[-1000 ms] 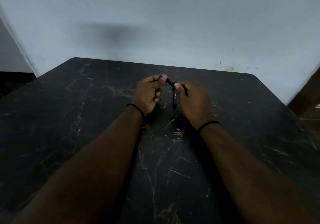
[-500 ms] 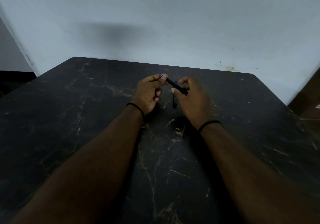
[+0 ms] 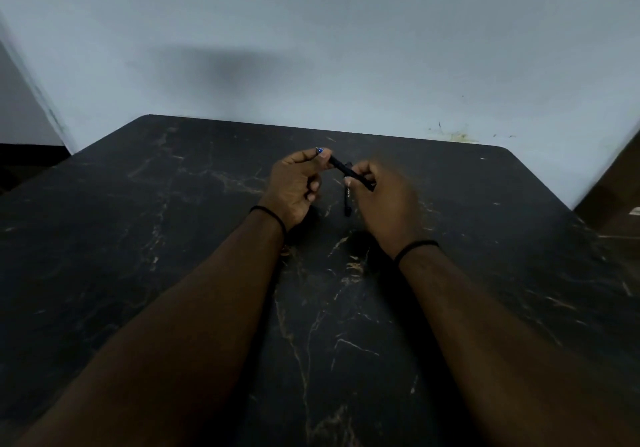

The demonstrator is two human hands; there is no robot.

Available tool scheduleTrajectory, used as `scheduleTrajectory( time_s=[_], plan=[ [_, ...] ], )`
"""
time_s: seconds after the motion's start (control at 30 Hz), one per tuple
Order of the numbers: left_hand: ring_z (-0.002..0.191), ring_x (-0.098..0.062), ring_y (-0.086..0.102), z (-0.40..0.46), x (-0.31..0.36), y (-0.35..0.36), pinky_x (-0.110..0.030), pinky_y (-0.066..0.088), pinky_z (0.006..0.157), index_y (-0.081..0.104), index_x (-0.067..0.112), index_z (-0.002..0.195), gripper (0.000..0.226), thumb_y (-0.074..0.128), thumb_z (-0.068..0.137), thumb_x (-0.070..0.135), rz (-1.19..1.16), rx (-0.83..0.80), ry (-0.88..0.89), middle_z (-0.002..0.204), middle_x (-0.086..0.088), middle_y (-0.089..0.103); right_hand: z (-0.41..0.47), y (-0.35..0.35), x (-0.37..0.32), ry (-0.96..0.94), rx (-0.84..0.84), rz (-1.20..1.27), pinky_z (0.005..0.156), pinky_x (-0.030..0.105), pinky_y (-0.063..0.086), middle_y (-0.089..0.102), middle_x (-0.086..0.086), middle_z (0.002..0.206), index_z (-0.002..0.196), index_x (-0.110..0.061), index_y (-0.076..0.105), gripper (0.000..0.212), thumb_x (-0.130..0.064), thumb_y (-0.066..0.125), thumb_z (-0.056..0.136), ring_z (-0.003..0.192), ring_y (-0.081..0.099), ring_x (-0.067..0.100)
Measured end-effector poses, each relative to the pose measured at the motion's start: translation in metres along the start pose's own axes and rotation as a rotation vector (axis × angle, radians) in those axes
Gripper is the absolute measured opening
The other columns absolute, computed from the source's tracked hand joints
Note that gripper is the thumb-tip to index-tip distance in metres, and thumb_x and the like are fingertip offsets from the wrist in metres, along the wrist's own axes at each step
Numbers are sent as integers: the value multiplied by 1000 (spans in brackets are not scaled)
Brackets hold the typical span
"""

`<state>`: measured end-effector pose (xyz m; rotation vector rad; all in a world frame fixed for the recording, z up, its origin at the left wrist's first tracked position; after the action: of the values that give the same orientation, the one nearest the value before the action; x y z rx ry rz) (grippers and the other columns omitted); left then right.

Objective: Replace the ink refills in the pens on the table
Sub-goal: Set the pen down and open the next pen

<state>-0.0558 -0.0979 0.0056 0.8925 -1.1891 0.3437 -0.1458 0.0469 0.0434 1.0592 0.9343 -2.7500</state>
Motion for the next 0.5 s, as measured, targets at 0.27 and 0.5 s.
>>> scheduleTrajectory(
  time_s=[0.27,0.5],
  plan=[
    [39,-5,35,-6,4,-1,-17,25,34,69,8,87,3,67,89,10,-7,37,0,90,-12,72,0,8,-1,18,-109,-24,61,27,42,60,-9,64,69,-25,60,30,-35,57,97,61,56,5],
    [37,-3,33,-5,8,0,-16,25,34,66,8,84,8,64,91,8,-22,17,4,78,-6,75,1,12,-3,57,-142,96,51,11,30,59,-17,56,62,-25,58,38,-28,57,99,52,52,-5]
  ],
)
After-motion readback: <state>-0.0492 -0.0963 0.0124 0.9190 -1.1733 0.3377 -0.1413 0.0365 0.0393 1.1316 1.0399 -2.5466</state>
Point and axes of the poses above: each hand's wrist, its own z-axis towards the middle knuckle, its own y-axis out of the palm, x = y × z, the point moved 10 cm from there along z, towards the middle knuckle
